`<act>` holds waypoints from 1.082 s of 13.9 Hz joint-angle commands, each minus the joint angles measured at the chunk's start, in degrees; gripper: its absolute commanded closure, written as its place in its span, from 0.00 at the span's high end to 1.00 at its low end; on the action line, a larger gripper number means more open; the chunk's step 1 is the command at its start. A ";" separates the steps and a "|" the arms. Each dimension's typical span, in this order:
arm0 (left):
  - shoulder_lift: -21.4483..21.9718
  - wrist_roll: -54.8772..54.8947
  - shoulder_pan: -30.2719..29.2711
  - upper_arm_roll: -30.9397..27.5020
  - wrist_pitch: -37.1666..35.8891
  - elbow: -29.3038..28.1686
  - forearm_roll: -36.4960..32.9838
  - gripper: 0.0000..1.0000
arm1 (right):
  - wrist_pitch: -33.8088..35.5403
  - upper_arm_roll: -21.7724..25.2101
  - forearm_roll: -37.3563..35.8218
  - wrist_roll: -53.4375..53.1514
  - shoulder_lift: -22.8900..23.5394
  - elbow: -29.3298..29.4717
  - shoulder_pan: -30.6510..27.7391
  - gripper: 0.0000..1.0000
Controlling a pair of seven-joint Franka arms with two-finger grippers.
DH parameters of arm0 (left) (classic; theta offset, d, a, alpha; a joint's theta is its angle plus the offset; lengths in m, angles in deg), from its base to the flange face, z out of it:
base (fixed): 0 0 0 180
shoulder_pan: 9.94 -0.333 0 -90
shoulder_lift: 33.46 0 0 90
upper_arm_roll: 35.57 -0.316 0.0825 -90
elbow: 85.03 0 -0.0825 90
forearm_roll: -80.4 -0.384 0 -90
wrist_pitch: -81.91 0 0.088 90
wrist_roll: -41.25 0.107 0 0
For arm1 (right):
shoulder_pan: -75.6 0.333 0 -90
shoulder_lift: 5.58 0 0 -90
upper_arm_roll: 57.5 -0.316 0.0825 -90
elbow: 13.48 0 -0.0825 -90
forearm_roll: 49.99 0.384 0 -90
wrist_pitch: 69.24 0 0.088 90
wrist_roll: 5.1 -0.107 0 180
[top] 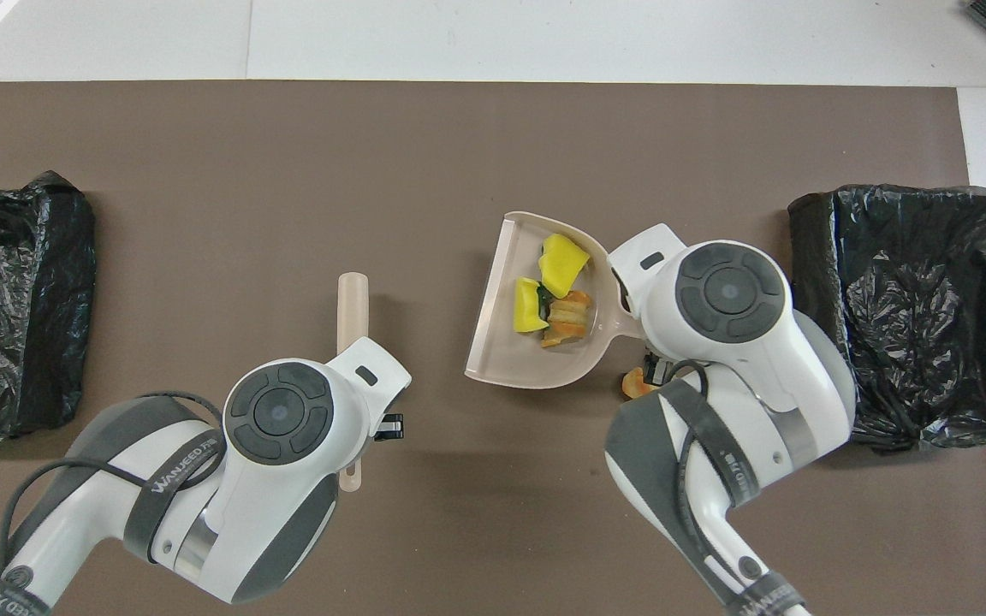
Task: Sweep and dump trash in bin
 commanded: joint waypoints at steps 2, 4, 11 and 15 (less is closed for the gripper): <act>5.46 -3.41 8.24 -0.30 8.01 -8.97 4.82 0.00 | 7.34 -0.04 3.82 13.10 -0.22 6.54 -12.51 0.00; 7.91 -8.94 13.87 -0.30 14.32 -14.50 5.01 0.00 | 8.93 0.05 5.05 23.63 0.65 9.17 -21.04 0.00; 9.51 -23.29 24.00 -0.30 26.22 -22.70 5.10 0.00 | 0.53 0.22 -9.32 45.47 2.86 12.97 -35.40 0.00; 8.72 -22.16 21.90 -0.48 26.49 -22.62 5.10 0.09 | -6.77 0.22 -22.17 49.70 2.07 8.93 -35.50 0.00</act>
